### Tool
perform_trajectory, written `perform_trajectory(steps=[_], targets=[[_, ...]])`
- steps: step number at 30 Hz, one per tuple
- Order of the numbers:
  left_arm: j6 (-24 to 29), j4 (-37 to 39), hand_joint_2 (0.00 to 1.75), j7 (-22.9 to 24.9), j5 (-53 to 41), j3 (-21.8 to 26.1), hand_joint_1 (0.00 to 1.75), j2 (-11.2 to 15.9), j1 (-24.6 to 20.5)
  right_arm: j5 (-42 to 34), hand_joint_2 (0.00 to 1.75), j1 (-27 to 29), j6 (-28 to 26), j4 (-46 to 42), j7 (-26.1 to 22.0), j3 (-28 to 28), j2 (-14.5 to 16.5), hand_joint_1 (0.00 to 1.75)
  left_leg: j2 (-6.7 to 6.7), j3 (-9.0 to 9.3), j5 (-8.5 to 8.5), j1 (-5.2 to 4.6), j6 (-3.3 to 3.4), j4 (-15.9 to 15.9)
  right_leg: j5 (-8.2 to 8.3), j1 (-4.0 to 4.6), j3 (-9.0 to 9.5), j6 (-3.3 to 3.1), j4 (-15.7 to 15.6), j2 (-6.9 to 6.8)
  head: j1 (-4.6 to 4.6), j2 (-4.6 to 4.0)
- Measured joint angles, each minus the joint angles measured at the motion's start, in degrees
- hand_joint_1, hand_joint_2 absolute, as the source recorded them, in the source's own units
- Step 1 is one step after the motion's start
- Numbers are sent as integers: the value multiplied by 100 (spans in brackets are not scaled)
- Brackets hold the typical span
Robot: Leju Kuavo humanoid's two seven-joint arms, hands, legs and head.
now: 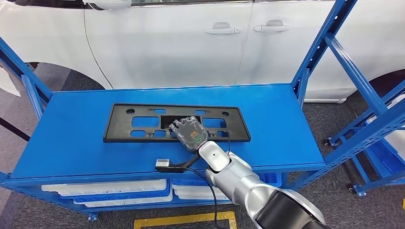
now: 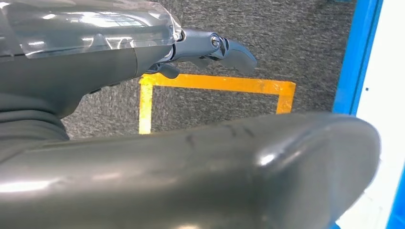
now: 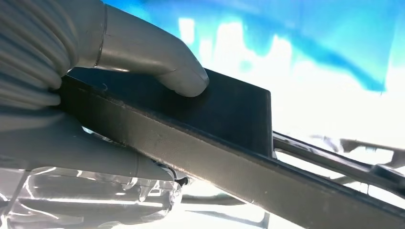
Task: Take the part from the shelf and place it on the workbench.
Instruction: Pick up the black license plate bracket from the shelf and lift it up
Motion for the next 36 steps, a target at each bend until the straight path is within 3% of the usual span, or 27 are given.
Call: perform_trajectory(steps=[2, 5, 7, 10, 11, 12, 13, 15, 17, 21, 23, 25, 26, 27, 28, 29, 31, 32, 33, 36], targets=[[0, 0, 0, -2, -10, -1, 0, -11, -12, -20, 175, -7, -22, -141, -41, -146, 1, 175, -15, -15, -23, -18, -49, 32, 167, 17, 243, -45, -533, 1, 0, 0], [0, 0, 0, -6, -11, -1, 0, -19, -14, -24, 175, -1, -30, -270, -63, -267, 1, 175, -16, -35, -36, -6, -154, 34, 179, 41, 252, -137, -621, 15, 0, 0], [-1, 0, 0, -10, -12, -2, 0, -27, -19, -25, 175, -2, -32, -337, -64, -300, 3, 175, -8, -111, -175, 12, -217, 217, 202, 20, 268, -204, -663, 16, 0, 0], [0, 1, 0, -15, -11, -3, 0, -31, -19, -26, 175, 8, -33, -384, -65, -322, 8, 175, -3, -600, -690, 25, -288, 1277, 202, 17, 278, -243, -680, 11, 0, 0], [1, 1, 0, -15, -11, -3, 0, -31, -16, -26, 175, 17, -33, -385, -65, -330, 8, 175, -3, -757, -785, 26, -300, 1592, 198, 21, 280, -248, -677, 11, 0, 0], [1, 2, 0, -15, -11, -3, 0, -31, -13, -26, 175, 26, -33, -385, -66, -337, 8, 175, -3, -822, -764, 26, -303, 1704, 193, 24, 283, -249, -674, 12, 0, 0], [1, 2, 0, -15, -11, -3, 0, -31, -13, -26, 175, 32, -33, -386, -68, -344, 8, 175, -3, -765, -623, 26, -297, 1558, 186, 25, 292, -247, -670, 16, 0, 0], [1, 1, 0, -16, -11, -3, 0, -30, -18, -26, 175, 35, -33, -403, -71, -353, 9, 175, -2, -395, -206, 24, -258, 761, 161, 26, 322, -226, -662, 24, 0, 0], [1, 0, 0, -17, -11, -3, 0, -28, -25, -28, 175, 29, -34, -421, -71, -363, 10, 175, -6, -103, -1, -5, -196, 141, 149, 41, 322, -181, -648, 35, 0, 0], [2, 1, 0, -17, -10, -3, 0, -31, -26, -73, 175, 39, -37, -448, -142, -391, 10, 175, -10, -66, 17, -12, -68, 11, 120, 51, 286, -60, -616, 40, 0, 0], [-2, 1, 0, -24, 7, -2, 0, -36, -35, -345, 175, 96, -31, -604, -555, -475, 7, 175, -1, -53, 37, 15, -1, -23, -110, 49, 138, -12, -275, 31, 0, 0], [-11, 1, 0, -26, 49, 1, 0, -39, -38, -1187, 175, 274, 88, -978, -1666, -715, 1, 175, 4, -54, 34, 12, 29, -20, -492, 33, -228, 9, 505, 22, 0, 0], [-23, 1, 0, -13, 74, 3, 0, -39, -40, -1935, 175, 418, 293, -1287, -2464, -877, -16, 175, 5, -53, 28, 10, 33, -14, -617, 27, -407, 18, 866, 18, 0, 0], [-40, 0, 0, 21, 93, 7, 0, -40, -42, -2838, 175, 584, 595, -1683, -3174, -1016, -50, 175, 1, -50, 20, 9, 38, -7, -634, 20, -507, 24, 1054, 15, 0, 0], [-62, 1, 0, 76, 113, 10, 0, -40, -44, -3846, 175, 753, 981, -2179, -3686, -1125, -102, 175, -8, -45, 10, 9, 39, 3, -535, 15, -493, 23, 1010, 11, 0, 0], [-84, 1, 0, 151, 130, 15, 0, -40, -44, -4897, 175, 913, 1441, -2776, -3966, -1205, -180, 175, -23, -37, -6, 8, 36, 16, -343, 11, -363, 12, 725, 7, 0, 0], [-108, 3, 0, 344, 168, 30, 0, -43, -35, -6675, 175, 1170, 2465, -3992, -4019, -1327, -375, 175, -58, -28, -44, -6, 10, 54, 30, 26, 31, -36, -103, -7, 1, 0], [-96, 4, 0, 451, 190, 42, 0, -45, -26, -7387, 175, 1298, 3042, -4592, -4016, -1389, -482, 175, -70, -33, -62, -16, -12, 71, 125, 38, 165, -58, -401, -12, 1, 0], [-56, 5, 0, 547, 217, 60, 0, -48, -12, -8046, 175, 1444, 3701, -5168, -4004, -1447, -582, 175, -75, -38, -75, -24, -41, 80, 149, 53, 226, -80, -551, -10, 1, 0], [107, 7, 0, 673, 313, 150, 0, -54, 32, -9667, 175, 1903, 5563, -6585, -3919, -1541, -782, 175, -58, -31, -119, -16, -138, 86, 143, 50, 241, -146, -604, 14, 0, 0]])
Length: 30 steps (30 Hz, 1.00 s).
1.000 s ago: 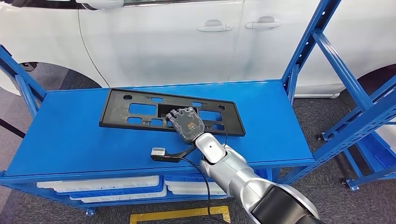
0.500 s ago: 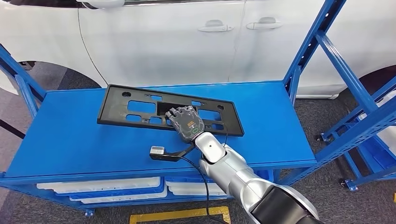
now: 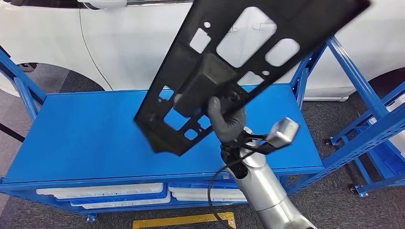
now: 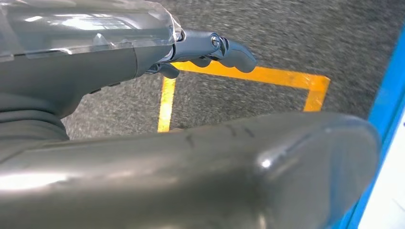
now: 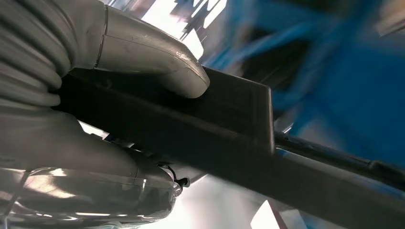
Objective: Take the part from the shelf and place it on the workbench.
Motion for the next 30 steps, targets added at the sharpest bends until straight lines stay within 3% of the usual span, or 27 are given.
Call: perform_trajectory(steps=[2, 5, 6, 7, 8, 10, 12, 15, 17, 20, 21, 22, 23, 26, 27, 30], targets=[[22, 1, 0, -20, 27, 44, 0, -5, 11, -362, 175, 279, 606, -641, 58, -9, -47, 175, 28, -96, -201, 9, -61, 268, 6, -31, 36, -54, -42, -10, -1, 0], [14, 2, 0, -45, 30, 69, 0, -6, 17, -299, 175, 595, 807, -1231, 97, -15, -71, 175, 46, -582, -729, 22, -124, 1362, -9, -32, 55, -91, -49, -23, 0, 0], [14, 2, 0, -46, 30, 80, 0, -5, 17, -272, 175, 665, 838, -1342, 111, -18, -83, 175, 46, -695, -784, 24, -130, 1601, -11, -28, 58, -94, -48, -20, 0, 0], [14, 2, 0, -47, 30, 93, 0, -5, 17, -251, 175, 721, 871, -1436, 125, -20, -92, 175, 46, -709, -729, 23, -127, 1626, -13, -26, 63, -95, -47, -15, 0, 0], [15, 2, 0, -48, 30, 105, 0, -4, 14, -237, 175, 760, 903, -1510, 136, -22, -99, 175, 46, -600, -564, 22, -112, 1396, -16, -23, 73, -92, -46, -7, 0, 0], [19, 2, 0, -59, 32, 130, 0, 5, 3, -224, 175, 796, 978, -1633, 171, -28, -102, 175, 47, -184, -172, 6, -52, 554, -26, -13, 99, -75, -43, 6, 0, 0], [19, 1, 0, -80, 33, 145, 0, 19, -15, -242, 175, 800, 1041, -1725, 264, -32, -102, 175, 46, 84, -9, -29, 12, 4, -30, -1, 99, -34, -35, 13, 0, 0], [2, 0, 0, -102, 32, 150, 0, 36, -23, -368, 175, 814, 1151, -1783, 468, -32, -102, 175, 48, 115, 16, -43, 96, -102, -25, -11, 90, 61, -32, 13, 0, 0], [-4, 1, 0, -106, 34, 152, 0, 40, -29, -457, 175, 826, 1256, -1797, 532, -32, -102, 175, 55, 131, 62, -15, 163, -158, -190, -17, -4, 116, 189, 3, 0, 0], [21, 2, 0, -75, 57, 165, 0, 40, -45, -501, 175, 907, 1420, -1814, 519, -2, -105, 175, 61, 129, 81, -5, 197, -173, -732, -40, -487, 164, 1237, -5, 0, 0], [36, 2, 0, -52, 68, 174, 0, 40, -46, -477, 175, 960, 1442, -1826, 490, 24, -108, 175, 61, 128, 79, -6, 197, -169, -816, -49, -624, 176, 1524, -6, 0, 0], [49, 2, 0, -26, 78, 182, 0, 40, -47, -435, 175, 1008, 1440, -1845, 453, 59, -110, 175, 60, 128, 75, -6, 195, -162, -794, -59, -673, 184, 1623, -7, 0, 0], [60, 2, 0, -3, 80, 188, 0, 40, -48, -383, 175, 1046, 1421, -1870, 417, 98, -112, 175, 59, 129, 67, -5, 189, -149, -665, -70, -612, 188, 1494, -9, 0, 0], [77, 2, 0, 30, 80, 193, 0, 42, -57, -282, 175, 1085, 1360, -1949, 345, 198, -116, 175, 49, 120, 11, -17, 126, -73, -156, -84, -62, 153, 366, -26, 0, 0], [79, 2, 0, 33, 80, 194, 0, 45, -60, -274, 175, 1094, 1351, -1966, 329, 223, -117, 175, 48, 109, -5, -27, 94, -50, -94, -78, 39, 128, 142, -26, 0, 0], [82, 0, 0, 38, 80, 195, 0, 50, -67, -271, 175, 1121, 1344, -1993, 304, 274, -120, 175, 51, 91, -23, -28, -6, -38, -76, -55, 50, 27, 56, -7, 0, 0]])
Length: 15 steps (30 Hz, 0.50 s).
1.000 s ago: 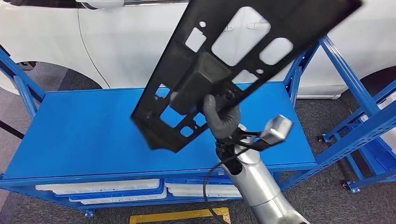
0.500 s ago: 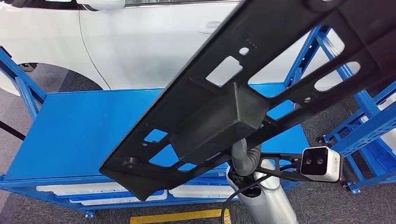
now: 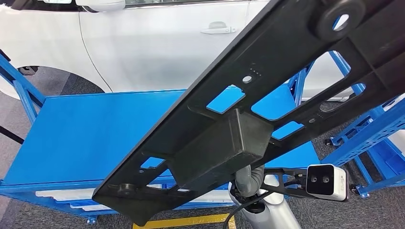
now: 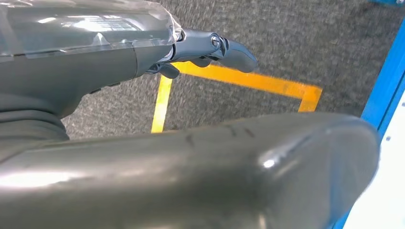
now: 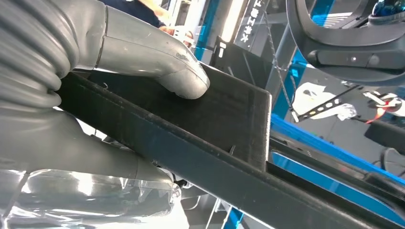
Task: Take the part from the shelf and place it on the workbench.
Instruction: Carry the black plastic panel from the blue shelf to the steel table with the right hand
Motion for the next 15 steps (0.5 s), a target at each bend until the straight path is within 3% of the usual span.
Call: perform_trajectory(steps=[2, 5, 6, 7, 8, 9, 11, 13, 15], targets=[[-1, 1, 0, 4, -1, 0, 0, -2, -7, 2, 175, 3, 3, -19, -4, 26, 0, 175, 5, -68, -139, 19, -62, 178, 20, -9, 12, -70, -32, -5, 0, 0], [1, 2, 0, 8, 0, 2, 0, 4, -8, 2, 175, 13, 4, -37, -10, 55, -1, 175, 7, -527, -677, 27, -126, 1214, 25, -5, 13, -120, -44, -18, 0, 0], [1, 2, 0, 9, 1, 2, 0, 7, -6, 3, 175, 22, 4, -37, -12, 62, -2, 175, 7, -682, -788, 27, -135, 1545, 25, 3, 11, -124, -42, -19, 0, 0], [1, 2, 0, 11, 0, 2, 0, 9, -4, 7, 175, 31, -3, -37, -20, 68, -2, 175, 7, -756, -796, 27, -134, 1696, 24, 10, 10, -126, -39, -19, 0, 0], [0, 2, 0, 16, -2, 2, 0, 10, -4, 22, 175, 37, -32, -36, -53, 73, -3, 175, 7, -718, -687, 26, -122, 1610, 23, 17, 14, -127, -35, -16, 0, 0], [0, 2, 0, 24, -5, 2, 0, 11, -5, 59, 175, 42, -86, -36, -117, 78, -8, 175, 6, -571, -489, 25, -100, 1296, 21, 23, 21, -127, -32, -13, 0, 0], [2, 2, 0, 59, -21, 2, 0, 25, -12, 207, 175, 55, -244, -36, -288, 97, -37, 175, 4, -160, -126, 4, -34, 438, 21, 39, 32, -116, -25, -5, 0, 0], [11, 2, 0, 92, -40, 1, 0, 40, -13, 427, 175, 118, -349, -36, -374, 113, -73, 175, -2, 31, -10, -30, 22, 25, 38, 49, 19, -75, -22, 0, 0, 0], [33, 1, 0, 116, -51, 2, 0, 53, -3, 679, 175, 218, -388, -42, -380, 116, -90, 175, -5, 25, 23, -38, 75, -9, 68, 51, 5, -10, -37, 4, 0, 0]])
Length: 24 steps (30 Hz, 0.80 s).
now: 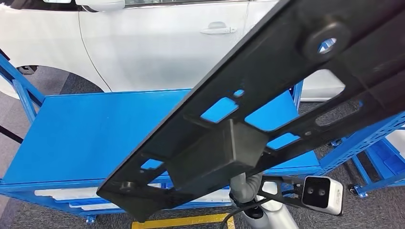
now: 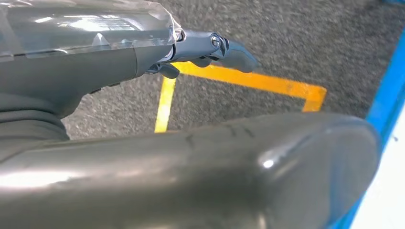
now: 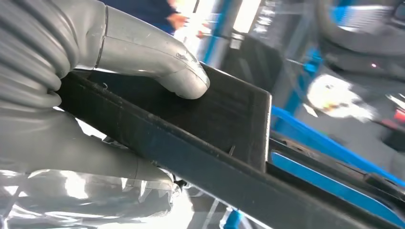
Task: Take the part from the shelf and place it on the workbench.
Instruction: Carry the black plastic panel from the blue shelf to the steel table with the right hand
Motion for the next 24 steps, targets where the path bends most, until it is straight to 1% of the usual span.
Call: perform_trajectory(steps=[1, 2, 3, 4, 5, 6, 7, 8, 9, 10, 11, 12, 13, 14, 16, 17, 18, 19, 20, 21, 22, 23, 24], targets=[[10, -1, 0, 13, -4, 1, 0, 4, 2, 110, 175, 42, -22, -9, -1, 2, -2, 175, 7, -3, 32, 11, 36, -31, -26, -3, -8, 33, 15, 0, 0, 0], [17, -1, 0, 23, -12, 1, 0, 8, 1, 195, 175, 67, -60, -23, -2, 6, -2, 175, 15, -7, 67, 26, 76, -64, -107, -3, -35, 65, 86, -2, 1, 0], [22, -1, 0, 33, -27, 1, 0, 8, -3, 249, 175, 81, -126, -39, -2, 13, -2, 175, 25, -19, 103, 43, 112, -94, -276, -6, -111, 92, 286, -3, 1, 0], [25, -1, 0, 43, -44, 0, 0, 8, -6, 277, 175, 96, -205, -54, -2, 22, -2, 175, 35, -42, 129, 46, 134, -101, -510, -19, -232, 116, 609, -5, 1, 0], [24, -1, 0, 51, -70, -1, 0, 8, -5, 290, 175, 114, -286, -65, -2, 32, -3, 175, 40, -77, 150, 46, 147, -95, -745, -28, -378, 135, 1001, -6, 1, 0], [17, -1, 0, 57, -102, -3, 0, 9, -3, 294, 175, 142, -356, -73, -2, 41, -8, 175, 45, -117, 170, 44, 151, -85, -927, -39, -508, 155, 1372, -7, 1, 0], [0, -1, 0, 60, -137, -10, 0, 9, -1, 290, 175, 177, -393, -81, -2, 48, -18, 175, 48, -158, 191, 44, 148, -73, -998, -49, -560, 172, 1585, -7, 0, 0], [-20, -1, 0, 60, -177, -20, 0, 9, 0, 281, 175, 214, -399, -91, -2, 51, -34, 175, 49, -196, 209, 45, 141, -59, -955, -61, -503, 183, 1580, -10, 0, 0], [-44, -1, 0, 60, -212, -33, 0, 9, 1, 270, 175, 252, -380, -110, -2, 52, -56, 175, 47, -231, 226, 46, 131, -40, -822, -73, -327, 188, 1342, -13, 0, 0], [-64, -1, 0, 59, -241, -46, 0, 9, 1, 258, 175, 286, -342, -137, -2, 53, -79, 175, 45, -262, 238, 48, 118, -14, -658, -83, -66, 187, 942, -19, 0, 0], [-77, -1, 0, 58, -266, -56, 0, 9, 0, 247, 175, 318, -291, -168, -2, 53, -98, 175, 41, -294, 250, 43, 96, 17, -538, -81, 188, 172, 536, -21, 0, 0], [-86, 0, 0, 57, -286, -62, 0, 10, 0, 241, 175, 351, -233, -202, -2, 51, -113, 175, 38, -316, 263, 41, 69, 42, -443, -69, 366, 148, 239, -19, 1, 0], [-92, 1, 0, 57, -303, -67, 0, 10, -2, 240, 175, 382, -171, -232, -2, 46, -125, 175, 37, -330, 278, 37, 37, 61, -408, -55, 455, 122, 69, -15, 1, 0], [-94, 1, 0, 56, -324, -73, 0, 11, -4, 243, 175, 412, -111, -253, -2, 37, -132, 175, 35, -343, 302, 34, -3, 65, -403, -37, 455, 87, 31, -7, 0, 0], [-97, 2, 0, 56, -354, -94, 0, 16, -4, 258, 175, 468, -8, -281, -2, 8, -137, 175, 34, -370, 335, 43, -81, 68, -346, -42, 403, 9, -6, -7, -1, 0], [-97, 2, 0, 56, -366, -107, 0, 20, -1, 270, 175, 488, 25, -287, -2, -5, -137, 175, 34, -407, 276, 50, -115, 112, -304, -51, 369, -39, -22, -12, -1, 0], [-96, 2, 0, 56, -372, -122, 0, 25, 3, 281, 175, 504, 49, -292, -2, -16, -136, 175, 34, -471, 126, 58, -143, 249, -253, -62, 326, -81, -41, -19, 0, 0], [-95, 1, 0, 56, -377, -136, 0, 32, 4, 293, 175, 519, 65, -297, -2, -25, -135, 175, 34, -570, -121, 67, -167, 520, -201, -65, 273, -111, -49, -27, 0, 0], [-93, 1, 0, 56, -384, -149, 0, 35, 3, 306, 175, 535, 76, -301, -2, -33, -135, 175, 34, -685, -391, 66, -189, 874, -156, -61, 214, -128, -46, -30, 0, 0], [-91, 0, 0, 56, -391, -160, 0, 38, 1, 316, 175, 554, 83, -305, -2, -40, -134, 175, 34, -796, -624, 67, -207, 1272, -110, -54, 150, -136, -41, -35, 0, 0], [-91, 0, 0, 55, -398, -169, 0, 40, -1, 325, 175, 573, 85, -308, -2, -47, -134, 175, 34, -853, -755, 68, -219, 1584, -65, -46, 84, -137, -34, -40, 0, 0], [-91, 1, 0, 52, -404, -175, 0, 40, -2, 333, 175, 588, 86, -309, -3, -51, -134, 175, 34, -813, -752, 67, -219, 1695, -25, -40, 21, -134, -24, -43, 0, 0], [-91, 1, 0, 49, -408, -182, 0, 40, -2, 338, 175, 597, 86, -312, -3, -54, -134, 175, 34, -661, -653, 66, -209, 1588, 15, -33, -40, -128, -12, -44, 0, 0]])
